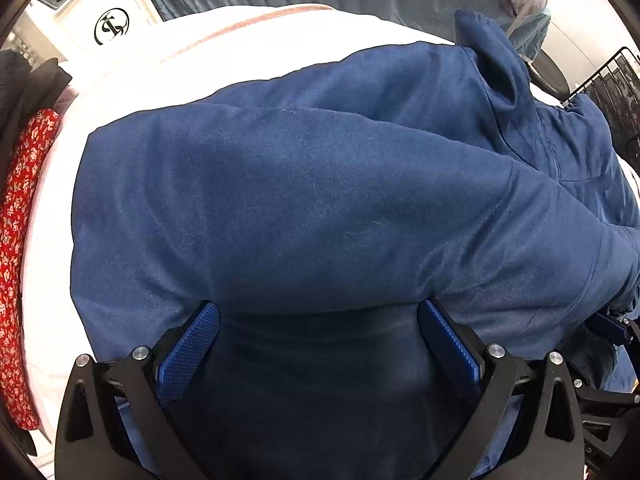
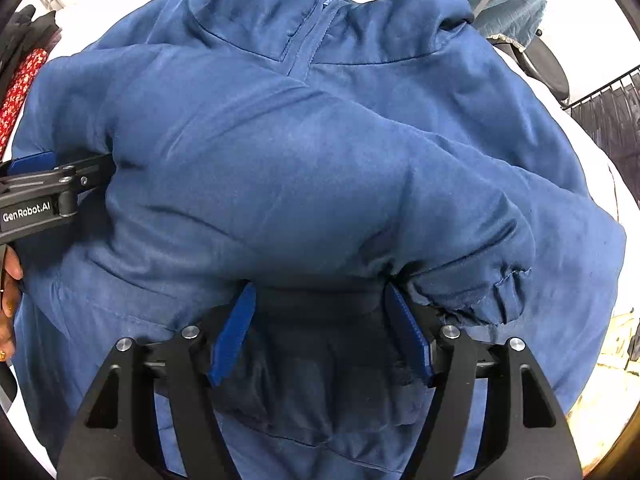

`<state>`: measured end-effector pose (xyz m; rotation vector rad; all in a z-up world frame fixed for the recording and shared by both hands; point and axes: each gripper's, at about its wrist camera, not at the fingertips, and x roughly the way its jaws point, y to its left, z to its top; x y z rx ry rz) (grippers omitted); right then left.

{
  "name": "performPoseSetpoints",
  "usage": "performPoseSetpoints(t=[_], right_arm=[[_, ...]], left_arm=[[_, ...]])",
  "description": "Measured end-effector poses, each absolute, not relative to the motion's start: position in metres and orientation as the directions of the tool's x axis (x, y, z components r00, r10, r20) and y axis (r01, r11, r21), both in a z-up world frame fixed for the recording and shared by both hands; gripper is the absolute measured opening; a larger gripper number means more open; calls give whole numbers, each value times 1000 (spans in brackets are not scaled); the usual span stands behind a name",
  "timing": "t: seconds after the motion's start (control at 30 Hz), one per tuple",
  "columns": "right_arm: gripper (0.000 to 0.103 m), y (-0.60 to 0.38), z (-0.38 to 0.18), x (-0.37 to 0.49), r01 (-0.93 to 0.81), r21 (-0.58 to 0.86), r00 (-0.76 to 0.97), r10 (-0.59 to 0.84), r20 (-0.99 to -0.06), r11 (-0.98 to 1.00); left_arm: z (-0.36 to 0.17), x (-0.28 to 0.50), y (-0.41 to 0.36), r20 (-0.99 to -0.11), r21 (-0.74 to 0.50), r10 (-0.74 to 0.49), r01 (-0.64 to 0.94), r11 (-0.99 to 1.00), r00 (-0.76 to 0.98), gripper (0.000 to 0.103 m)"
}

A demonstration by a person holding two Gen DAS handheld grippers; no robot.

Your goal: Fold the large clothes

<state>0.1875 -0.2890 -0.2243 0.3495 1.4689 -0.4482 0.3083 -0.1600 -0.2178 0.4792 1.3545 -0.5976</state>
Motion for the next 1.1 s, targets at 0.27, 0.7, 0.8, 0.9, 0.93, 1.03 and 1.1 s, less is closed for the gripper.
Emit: performPoseSetpoints(t=[0.27,0.7,0.8,0.9,0.93,1.03,1.1], right_arm=[[69,-290,-187,157,541,-40,146,-141,-979,840],[85,-229,-159,12,529,-24,180,-140,-974,848],[85,-230,-166,-25,582,1,149,-105,-983,813],[85,-224,-174,-54,595,1,116,-84,-990,804],[85,-221,-177,-65,597,6,107,-73,-992,802],[85,-213,-185,-85,596,-3,75,-59,-995,803],[85,-206,-189,-95,592,-3,61,-48,-997,806]], left_arm=[[-185,302,-139,-978,-19,-151,658,752,144,97],[-149,224,-2,-947,96,-131,644,759,295,97],[-153,218,32,-961,77,-106,616,784,256,97],[-160,208,60,-971,62,-89,594,802,222,97],[-162,206,67,-974,59,-83,588,807,213,97],[-174,200,82,-986,45,-58,574,817,159,97],[-181,194,88,-990,36,-49,573,819,133,97]])
